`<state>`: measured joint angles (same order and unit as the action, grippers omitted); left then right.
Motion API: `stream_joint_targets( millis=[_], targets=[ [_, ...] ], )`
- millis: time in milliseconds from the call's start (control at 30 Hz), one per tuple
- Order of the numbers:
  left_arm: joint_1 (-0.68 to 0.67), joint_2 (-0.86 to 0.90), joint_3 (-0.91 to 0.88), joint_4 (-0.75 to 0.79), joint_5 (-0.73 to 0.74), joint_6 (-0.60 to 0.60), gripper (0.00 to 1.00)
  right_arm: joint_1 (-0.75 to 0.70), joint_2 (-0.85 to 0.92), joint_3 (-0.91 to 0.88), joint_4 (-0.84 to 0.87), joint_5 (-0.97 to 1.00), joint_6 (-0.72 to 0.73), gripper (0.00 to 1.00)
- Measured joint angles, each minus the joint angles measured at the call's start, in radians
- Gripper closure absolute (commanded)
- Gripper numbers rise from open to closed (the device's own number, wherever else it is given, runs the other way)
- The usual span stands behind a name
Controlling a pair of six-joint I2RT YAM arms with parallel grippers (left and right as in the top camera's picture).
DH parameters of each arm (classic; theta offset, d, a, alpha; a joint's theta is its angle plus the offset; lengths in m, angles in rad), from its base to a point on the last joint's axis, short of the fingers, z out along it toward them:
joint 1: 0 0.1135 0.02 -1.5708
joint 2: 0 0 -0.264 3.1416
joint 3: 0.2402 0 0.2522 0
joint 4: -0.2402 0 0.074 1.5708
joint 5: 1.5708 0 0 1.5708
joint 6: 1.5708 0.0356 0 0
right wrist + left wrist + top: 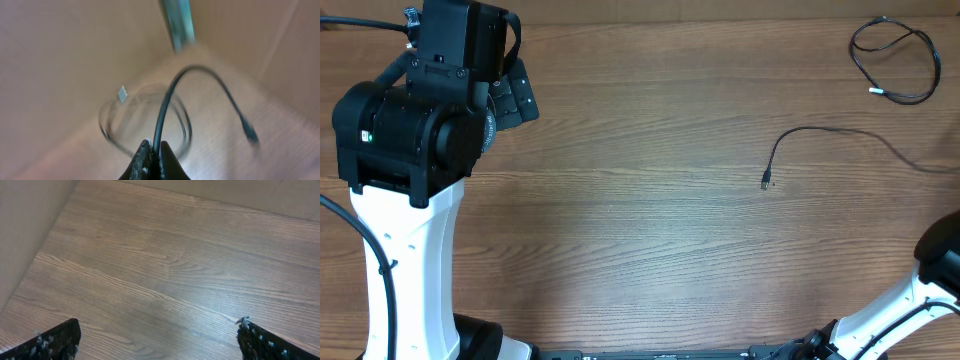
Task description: Untangle cables
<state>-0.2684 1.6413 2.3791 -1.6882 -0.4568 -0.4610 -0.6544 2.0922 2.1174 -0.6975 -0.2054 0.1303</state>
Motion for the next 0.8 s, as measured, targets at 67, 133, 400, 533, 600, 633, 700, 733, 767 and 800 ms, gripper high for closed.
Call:
stream_joint_targets(
  millis=[67,133,400,533,600,633,700,733,767,800],
  targets=[
    [0.000,0.000,0.000,0.000,0.002,0.000,0.00,0.001,0.004,-0.113,0.065,0.002,0.000,0.96],
    [0.000,0.000,0.000,0.000,0.003,0.000,0.01,0.001,0.008,-0.215,0.106,0.006,0.001,0.96],
    [0.000,0.014,-0.001,0.000,0.036,0.000,0.00,0.001,0.011,-0.543,0.301,0.042,0.001,0.96],
    [0.000,0.035,-0.015,0.002,0.045,0.000,0.00,0.001,0.011,-0.613,0.352,0.047,0.003,0.00],
    [0.000,0.043,-0.017,0.008,0.058,0.002,0.00,0.001,0.011,-0.621,0.365,0.047,0.010,0.00],
    [0.000,0.044,-0.017,0.013,0.071,0.009,0.00,0.000,0.011,-0.621,0.368,0.041,0.016,0.00],
    [0.000,0.043,-0.015,0.021,0.105,0.029,0.00,0.000,0.011,-0.608,0.345,0.000,0.025,0.00],
    [0.000,0.042,-0.011,0.021,0.119,0.038,0.00,0.000,0.011,-0.596,0.320,-0.025,0.031,0.00],
    [0.000,0.042,-0.007,0.023,0.130,0.044,0.00,0.000,0.011,-0.581,0.291,-0.052,0.031,0.00],
    [0.000,0.039,-0.003,0.028,0.141,0.050,0.00,0.001,0.011,-0.559,0.257,-0.084,0.030,0.00]
  ],
)
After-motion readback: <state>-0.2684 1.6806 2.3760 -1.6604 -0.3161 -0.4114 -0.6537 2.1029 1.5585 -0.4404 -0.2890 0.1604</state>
